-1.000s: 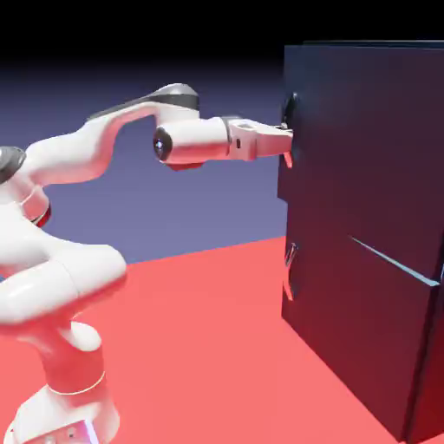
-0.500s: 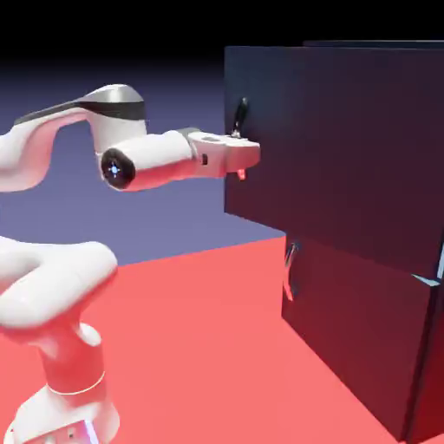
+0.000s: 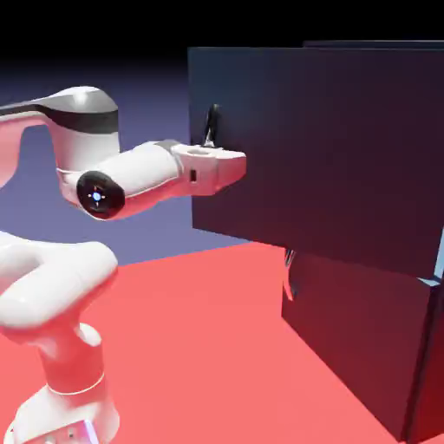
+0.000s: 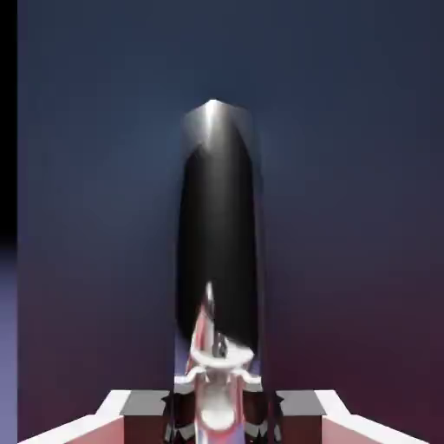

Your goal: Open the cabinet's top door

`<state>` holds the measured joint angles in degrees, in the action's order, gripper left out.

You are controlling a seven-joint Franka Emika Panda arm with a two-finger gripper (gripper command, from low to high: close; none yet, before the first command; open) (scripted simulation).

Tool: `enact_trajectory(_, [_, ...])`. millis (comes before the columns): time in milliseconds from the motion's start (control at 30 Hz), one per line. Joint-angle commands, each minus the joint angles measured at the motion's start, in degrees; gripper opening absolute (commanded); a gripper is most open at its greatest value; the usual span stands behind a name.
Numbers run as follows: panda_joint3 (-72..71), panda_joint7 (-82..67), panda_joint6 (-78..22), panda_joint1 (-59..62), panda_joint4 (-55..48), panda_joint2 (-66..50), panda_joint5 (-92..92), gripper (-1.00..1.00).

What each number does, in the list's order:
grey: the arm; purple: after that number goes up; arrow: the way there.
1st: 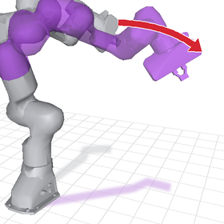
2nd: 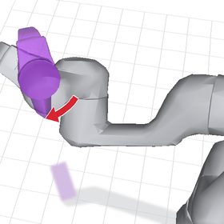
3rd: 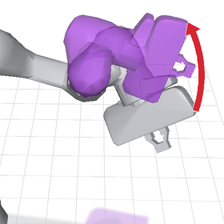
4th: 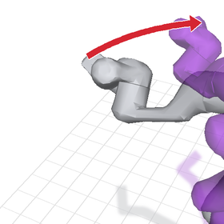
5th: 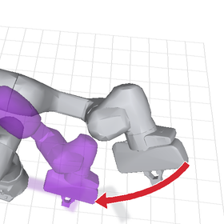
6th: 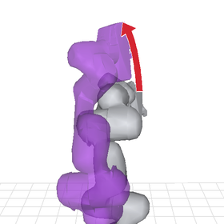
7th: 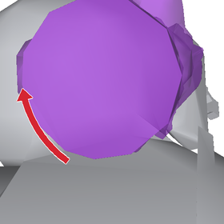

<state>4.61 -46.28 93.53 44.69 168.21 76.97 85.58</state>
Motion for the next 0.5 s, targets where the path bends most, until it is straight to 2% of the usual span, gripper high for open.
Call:
enact_trajectory(0, [2.1,-0.7,-1.4,0.0,-0.6,-1.2,-2.0,-1.0])
enact_trajectory(233, [16.6,-6.2,-12.7,-2.5,-7.8,-12.8,-16.0,-1.0])
enact_trajectory(467, [30.8,-12.2,-25.3,-10.5,-20.2,-27.1,-27.7,-1.0])
